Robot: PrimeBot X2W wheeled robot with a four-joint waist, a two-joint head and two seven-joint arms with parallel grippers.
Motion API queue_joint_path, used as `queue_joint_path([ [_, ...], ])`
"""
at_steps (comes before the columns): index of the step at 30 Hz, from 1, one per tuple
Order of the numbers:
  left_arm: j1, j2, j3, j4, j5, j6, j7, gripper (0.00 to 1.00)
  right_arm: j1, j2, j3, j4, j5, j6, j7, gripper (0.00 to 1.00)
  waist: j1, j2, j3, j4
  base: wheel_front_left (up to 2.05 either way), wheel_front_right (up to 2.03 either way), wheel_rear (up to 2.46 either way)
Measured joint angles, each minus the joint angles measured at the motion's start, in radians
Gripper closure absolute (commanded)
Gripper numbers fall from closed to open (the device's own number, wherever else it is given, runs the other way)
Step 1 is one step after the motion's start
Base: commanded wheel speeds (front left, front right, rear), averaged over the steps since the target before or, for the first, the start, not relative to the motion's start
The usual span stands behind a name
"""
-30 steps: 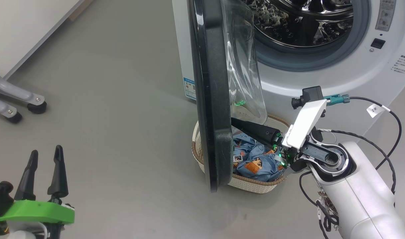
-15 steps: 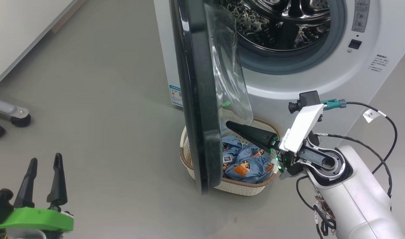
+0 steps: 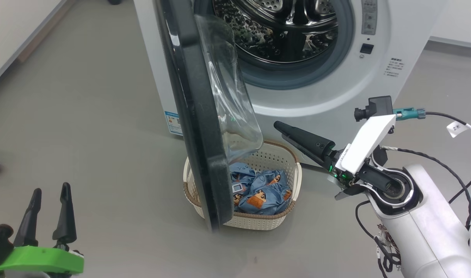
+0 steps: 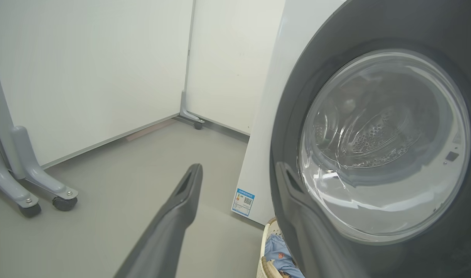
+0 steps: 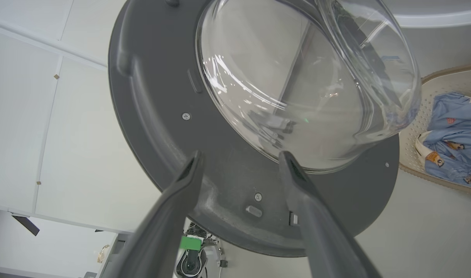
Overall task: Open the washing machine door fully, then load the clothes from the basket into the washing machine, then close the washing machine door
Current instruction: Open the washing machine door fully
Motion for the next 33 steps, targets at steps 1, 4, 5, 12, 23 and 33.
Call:
queue_joint_path([
  [1, 0.000, 0.000, 0.001, -0.002, 0.000, 0.000, 0.000, 0.00, 0.001, -0.004, 0.000, -0.006, -0.011, 0.000, -0.009, 0.00, 0.0000, 0.0000, -0.001, -0.009, 0.00, 0.00, 0.00],
  [4, 0.001, 0.000, 0.004, -0.006, 0.000, 0.000, 0.000, 0.00, 0.010, -0.021, 0.000, -0.016, -0.042, 0.000, -0.037, 0.00, 0.0000, 0.0000, -0.004, -0.036, 0.00, 0.00, 0.00],
  [5, 0.002, 0.000, 0.004, -0.006, 0.000, 0.000, 0.000, 0.00, 0.013, -0.027, 0.000, -0.017, -0.052, 0.000, -0.046, 0.00, 0.0000, 0.0000, -0.005, -0.045, 0.00, 0.00, 0.00],
  [12, 0.018, 0.000, 0.012, -0.010, 0.000, 0.000, 0.000, 0.00, 0.046, -0.050, 0.001, -0.039, -0.100, 0.000, -0.108, 0.00, 0.0000, 0.0000, -0.013, -0.109, 0.00, 0.00, 0.00],
  [23, 0.019, -0.002, 0.020, -0.025, 0.008, 0.000, 0.000, 0.00, 0.079, -0.093, -0.001, -0.093, -0.209, 0.000, -0.232, 0.00, 0.0000, 0.0000, -0.015, -0.197, 0.00, 0.00, 0.00],
  [33, 0.028, -0.005, 0.040, -0.035, 0.013, 0.000, 0.000, 0.00, 0.133, -0.150, 0.008, -0.100, -0.357, 0.000, -0.371, 0.00, 0.0000, 0.0000, -0.011, -0.248, 0.00, 0.00, 0.00],
])
